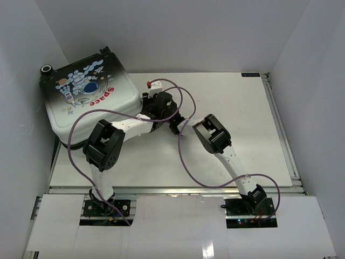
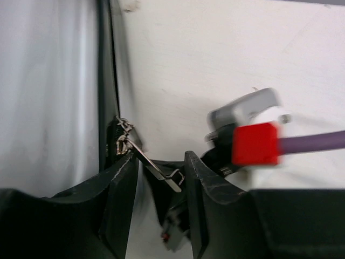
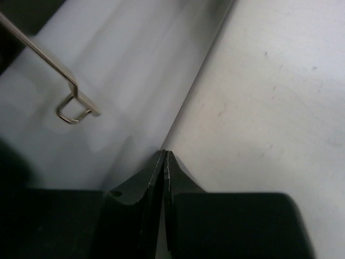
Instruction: Pack the luggage
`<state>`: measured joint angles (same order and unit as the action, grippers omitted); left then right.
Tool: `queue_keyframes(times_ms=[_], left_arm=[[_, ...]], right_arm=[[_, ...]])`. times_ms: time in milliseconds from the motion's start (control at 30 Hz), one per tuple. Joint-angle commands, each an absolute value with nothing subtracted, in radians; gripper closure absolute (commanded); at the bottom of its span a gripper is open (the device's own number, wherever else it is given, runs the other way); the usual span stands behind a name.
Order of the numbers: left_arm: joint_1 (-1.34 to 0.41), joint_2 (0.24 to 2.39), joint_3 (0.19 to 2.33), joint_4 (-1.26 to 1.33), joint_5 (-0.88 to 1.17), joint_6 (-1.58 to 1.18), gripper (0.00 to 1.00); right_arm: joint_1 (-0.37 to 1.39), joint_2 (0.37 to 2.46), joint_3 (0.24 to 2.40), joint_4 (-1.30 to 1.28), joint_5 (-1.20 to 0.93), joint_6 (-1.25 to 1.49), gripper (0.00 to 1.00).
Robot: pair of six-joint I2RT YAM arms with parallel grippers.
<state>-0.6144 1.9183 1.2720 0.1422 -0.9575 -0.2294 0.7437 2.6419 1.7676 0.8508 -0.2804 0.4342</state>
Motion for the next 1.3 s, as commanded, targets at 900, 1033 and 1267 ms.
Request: queue_keyframes(times_ms=[900,1033,1267], left_arm=[[-0.397,1.183,0.943,-0.029,-0.446,-0.32,0.52],[-0.397,1.212,0.981,-0.03,-0.38,-0.294,0.5],[-0.397,1.18,0.922,0.052,-0.39,-0.339,0.45]], right_arm=[[0.694,2.074,1.242,0.578,-0.546,0.262,0.81],[0.693,2.15,1.384,0.544,-0.606,0.268,0.86],[0.699,2.281,1.667,0.416,-0.63,0.279,0.9]])
